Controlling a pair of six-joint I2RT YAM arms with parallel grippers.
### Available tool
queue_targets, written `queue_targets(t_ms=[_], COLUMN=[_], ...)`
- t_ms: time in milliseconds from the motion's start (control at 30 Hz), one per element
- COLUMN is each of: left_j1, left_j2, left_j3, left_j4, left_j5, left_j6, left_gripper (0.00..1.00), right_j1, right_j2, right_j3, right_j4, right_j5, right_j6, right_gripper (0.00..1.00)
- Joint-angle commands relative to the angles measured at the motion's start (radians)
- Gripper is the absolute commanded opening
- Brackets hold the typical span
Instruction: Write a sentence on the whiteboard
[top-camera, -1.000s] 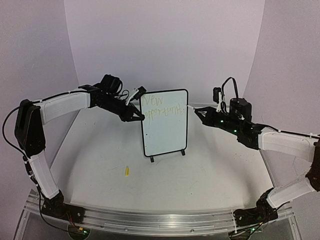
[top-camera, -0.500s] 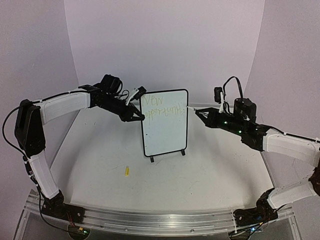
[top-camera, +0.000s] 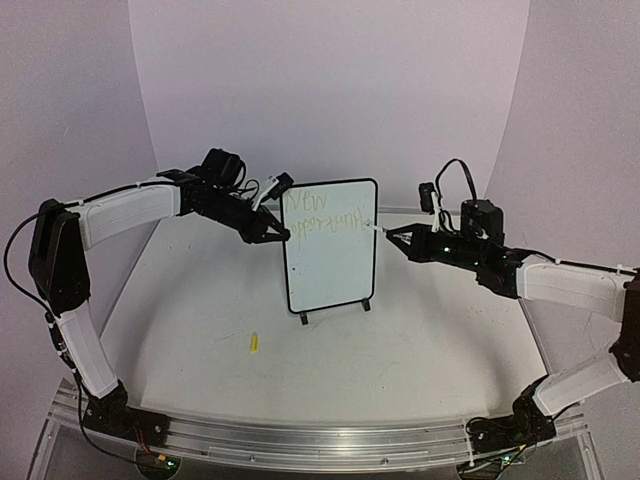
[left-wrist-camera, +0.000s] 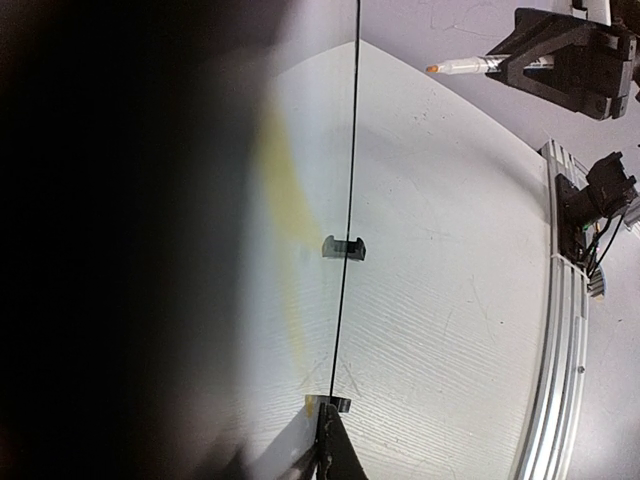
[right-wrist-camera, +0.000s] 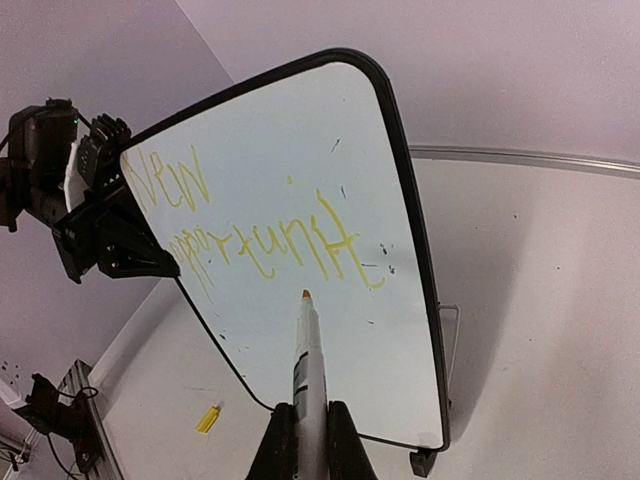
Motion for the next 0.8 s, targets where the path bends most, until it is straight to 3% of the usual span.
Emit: queue_targets(t_ms=[0, 767], left_j1=[-0.012, -0.016], left_j2=[-0.015, -0.019], left_j3=[-0.018, -0.019], left_j4=[-0.074, -0.076], left_j5=[-0.103, -0.107], left_j6=[0.044, 0.046], left_gripper=[0.0, 0.0], right_j1=[-0.001, -0.002], right_j2=[0.04, 0.089], right_j3=[0.046, 0.087], right_j4=[0.033, 0.079], right_j5=[-0.008, 0.109], right_j6=[-0.009, 0.021], right_gripper=[0.0, 0.0])
